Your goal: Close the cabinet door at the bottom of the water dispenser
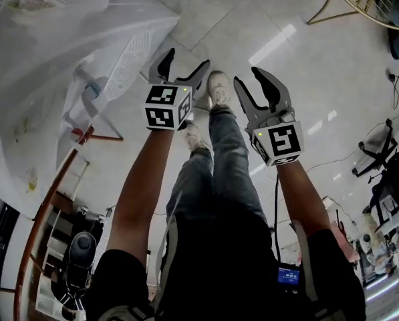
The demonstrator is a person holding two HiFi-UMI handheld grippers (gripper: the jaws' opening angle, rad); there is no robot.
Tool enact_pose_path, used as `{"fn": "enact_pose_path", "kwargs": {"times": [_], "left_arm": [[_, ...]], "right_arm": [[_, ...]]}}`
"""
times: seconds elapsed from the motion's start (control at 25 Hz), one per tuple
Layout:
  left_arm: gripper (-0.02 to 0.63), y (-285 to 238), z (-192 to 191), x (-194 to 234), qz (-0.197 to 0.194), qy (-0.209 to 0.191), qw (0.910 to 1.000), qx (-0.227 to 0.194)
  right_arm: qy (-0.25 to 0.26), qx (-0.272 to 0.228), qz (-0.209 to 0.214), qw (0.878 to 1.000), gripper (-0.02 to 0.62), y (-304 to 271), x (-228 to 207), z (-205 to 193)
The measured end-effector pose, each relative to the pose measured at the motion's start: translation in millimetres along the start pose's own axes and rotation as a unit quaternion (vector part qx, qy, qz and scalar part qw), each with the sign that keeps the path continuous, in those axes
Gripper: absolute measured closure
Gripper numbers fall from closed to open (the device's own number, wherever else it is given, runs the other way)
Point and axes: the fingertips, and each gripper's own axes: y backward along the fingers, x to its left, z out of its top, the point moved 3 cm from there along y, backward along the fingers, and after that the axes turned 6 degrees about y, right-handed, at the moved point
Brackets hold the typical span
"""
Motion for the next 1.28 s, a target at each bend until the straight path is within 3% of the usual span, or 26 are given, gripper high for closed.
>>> {"fn": "enact_pose_path", "kwargs": {"times": [0.32,0.52,0.76,0.96,1.28], "left_arm": [[0.28,112.8,-19.2,-25.7,-0.009,-0.017,0.9989,-0.044],[0.321,205.8,-21.7,-35.1,0.006,-0.008,0.9964,-0.085],[0.326,306.8,15.1,-46.5,0.007,-0.008,0.9865,-0.164],[0.339,395.4,40.1,-74.3,0.009,-0.031,0.9758,-0.216],[0.339,496.3,66.6,-81.6,0.022,-0.046,0.9624,-0.267]], "right_arm": [[0.003,-0.048,-0.035,0.998,0.426,59.6,49.5,30.7],[0.029,-0.068,-0.016,0.997,0.431,102.7,102.8,66.9],[0.07,-0.127,0.008,0.989,0.452,139.1,160.2,145.5],[0.098,-0.153,0.021,0.983,0.469,181.1,205.4,194.5],[0.11,-0.195,0.04,0.974,0.48,218.1,251.0,255.2]]}}
